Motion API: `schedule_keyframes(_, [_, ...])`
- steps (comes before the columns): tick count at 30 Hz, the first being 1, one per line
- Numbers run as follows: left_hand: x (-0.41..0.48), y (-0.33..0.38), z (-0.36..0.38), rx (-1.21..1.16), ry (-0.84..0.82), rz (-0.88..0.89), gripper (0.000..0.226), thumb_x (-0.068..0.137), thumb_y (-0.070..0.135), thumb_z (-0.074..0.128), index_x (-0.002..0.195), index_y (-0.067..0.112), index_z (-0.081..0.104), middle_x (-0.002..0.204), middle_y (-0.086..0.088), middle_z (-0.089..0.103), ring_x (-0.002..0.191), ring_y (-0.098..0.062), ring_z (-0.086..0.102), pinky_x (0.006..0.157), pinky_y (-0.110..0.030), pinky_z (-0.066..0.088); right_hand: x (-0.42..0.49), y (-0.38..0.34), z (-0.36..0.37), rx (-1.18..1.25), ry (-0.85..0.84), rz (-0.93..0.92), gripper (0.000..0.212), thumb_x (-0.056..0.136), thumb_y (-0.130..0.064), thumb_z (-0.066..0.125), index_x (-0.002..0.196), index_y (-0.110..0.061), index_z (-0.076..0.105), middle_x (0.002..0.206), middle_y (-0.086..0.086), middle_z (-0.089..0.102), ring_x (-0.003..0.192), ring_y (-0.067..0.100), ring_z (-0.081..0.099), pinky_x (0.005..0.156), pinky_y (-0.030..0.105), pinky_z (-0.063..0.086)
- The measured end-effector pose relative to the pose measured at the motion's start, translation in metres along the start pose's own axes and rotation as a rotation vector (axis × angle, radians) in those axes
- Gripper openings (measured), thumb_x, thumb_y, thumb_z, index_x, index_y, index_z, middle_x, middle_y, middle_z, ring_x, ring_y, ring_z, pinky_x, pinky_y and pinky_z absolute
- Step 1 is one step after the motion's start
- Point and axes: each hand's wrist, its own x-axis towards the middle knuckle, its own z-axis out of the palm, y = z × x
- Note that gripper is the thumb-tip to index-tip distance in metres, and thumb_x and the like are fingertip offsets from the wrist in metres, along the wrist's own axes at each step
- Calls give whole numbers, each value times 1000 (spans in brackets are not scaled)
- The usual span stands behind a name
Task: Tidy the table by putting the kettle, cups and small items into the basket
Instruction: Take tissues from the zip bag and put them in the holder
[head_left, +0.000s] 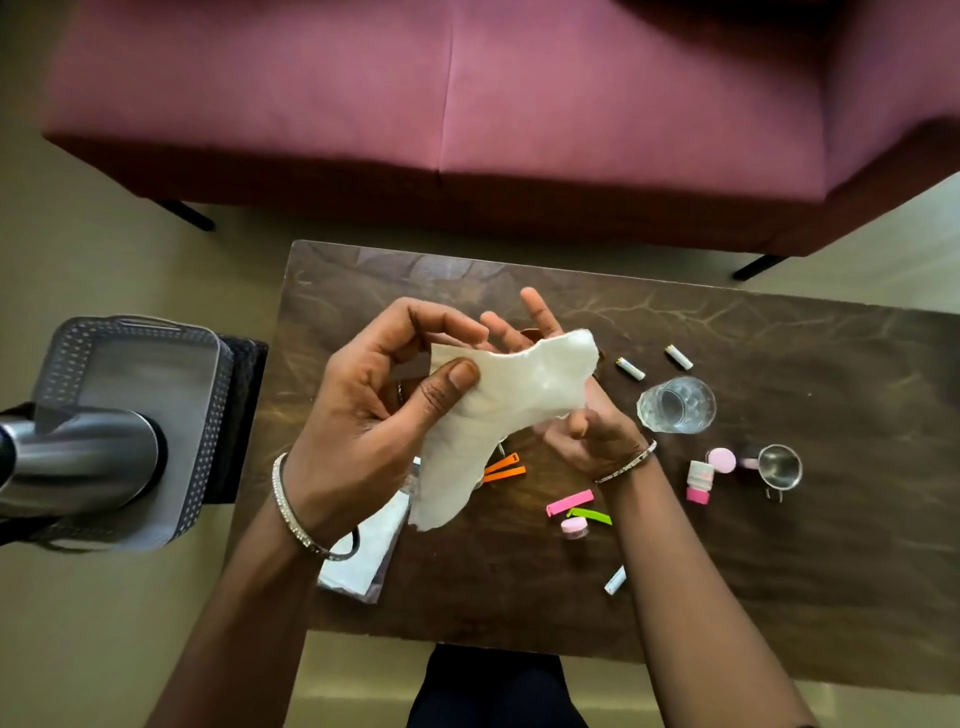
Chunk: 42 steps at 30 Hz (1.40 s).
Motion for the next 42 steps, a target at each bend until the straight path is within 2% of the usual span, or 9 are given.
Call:
schedule_keyframes(2, [2,-7,-1,-31,39,-17,18,93,8,59,111,10,58,97,11,67,88,-5,65,70,-18,53,2,-1,0,-6,-55,40,114,63,-21,94,155,-14,28,154,28,34,141,45,35,114,64,29])
schedule_keyframes(5, [5,-26,-5,-23,162,-58,18,92,18,65,109,19,61,96,8,67,86,-8,64,64,-24,54,1,14,0,-17,42,109,68,71,-18,88,133,-15,60,127,9,66,119,26,63,100,42,53])
schedule_keyframes(9, [10,-63,-17,-1,410,-161,21,86,23,71,106,25,64,79,15,64,75,-6,61,60,-27,52,-2,28,-11,-114,291,133,49,83,3,70,131,-7,61,128,14,67,121,32,63,97,44,54])
schedule_keyframes(13, [12,-110,-28,68,511,-298,27,86,10,72,110,17,62,67,16,64,68,-6,62,68,-34,56,-19,32,-31,-200,501,114,61,79,1,77,135,-13,55,129,8,68,119,28,66,88,38,60])
schedule_keyframes(17, [12,-148,-27,72,446,-451,28,87,9,70,113,11,61,77,-4,75,77,-20,74,63,-35,61,-35,32,-49,-287,685,5,73,72,-10,85,134,-25,51,129,5,68,117,28,67,90,47,59])
schedule_keyframes(24, [16,-201,-23,-13,296,-582,15,95,6,59,104,10,70,96,-9,74,86,-23,71,69,-33,62,-52,32,-89,-463,730,-45,35,77,-12,76,111,-11,69,116,4,73,115,26,67,91,39,60])
schedule_keyframes(32, [18,-231,-27,-60,164,-556,25,89,2,64,111,9,71,109,-8,74,104,-24,70,84,-34,59,-61,28,-120,-703,726,-47,39,75,-10,80,113,-15,74,112,2,76,107,25,72,91,35,59])
schedule_keyframes(39, [33,-226,-21,104,173,-461,29,78,3,74,107,7,73,97,-2,77,93,-18,73,81,-25,59,-56,10,-115,-873,758,-62,35,79,-17,75,113,-11,73,108,0,75,103,6,71,83,17,57])
schedule_keyframes(42, [40,-226,-18,163,179,-448,28,76,7,77,104,8,74,94,-3,77,90,-17,74,81,-27,59,-57,1,-116,-967,762,-30,25,85,-14,72,109,-14,74,103,-2,75,99,5,70,83,17,57])
